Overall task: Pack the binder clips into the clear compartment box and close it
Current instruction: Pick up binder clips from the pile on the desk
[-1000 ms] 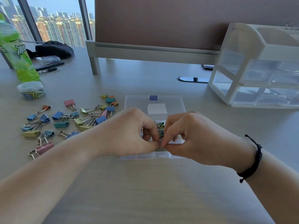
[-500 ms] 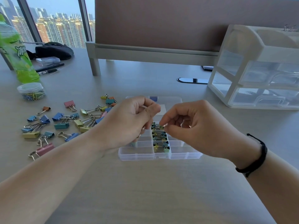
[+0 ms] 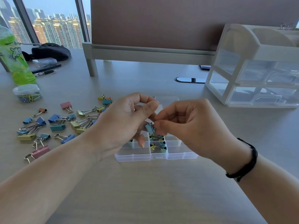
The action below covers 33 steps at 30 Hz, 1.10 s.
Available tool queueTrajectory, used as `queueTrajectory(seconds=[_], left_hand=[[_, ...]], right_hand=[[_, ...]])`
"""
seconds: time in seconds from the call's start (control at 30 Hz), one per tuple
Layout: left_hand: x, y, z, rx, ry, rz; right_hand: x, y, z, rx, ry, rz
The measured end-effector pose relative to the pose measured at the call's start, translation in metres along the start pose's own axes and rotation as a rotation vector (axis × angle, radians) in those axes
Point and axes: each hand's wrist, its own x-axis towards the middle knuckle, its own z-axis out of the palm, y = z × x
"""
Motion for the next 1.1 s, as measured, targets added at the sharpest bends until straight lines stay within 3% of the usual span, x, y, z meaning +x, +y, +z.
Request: queueTrajectory(seconds=[0.17,0.37,0.7,1.1], left_hand=[[-0.001,0.007,-0.013,0.192,-0.095,-0.048],[-0.003,0.005,-0.02,0.548,-0.254,-0.07],[-0.003,-0.002,-0.021,0.705,-0.322,0.035],[-0.004,-0.007,-0.015,0.865,-0.295,0.186]], right_hand=[[0.003,-0.003,-0.014,-0.129,0.044,0.012],[-0.002,-0.003,-0.012,-0.249,-0.182,0.13],[-0.005,-0.001,-0.009,-0.464,-0.366,0.055],[-0.005,0.001,-0.013,-0.533,-0.432,0.012]])
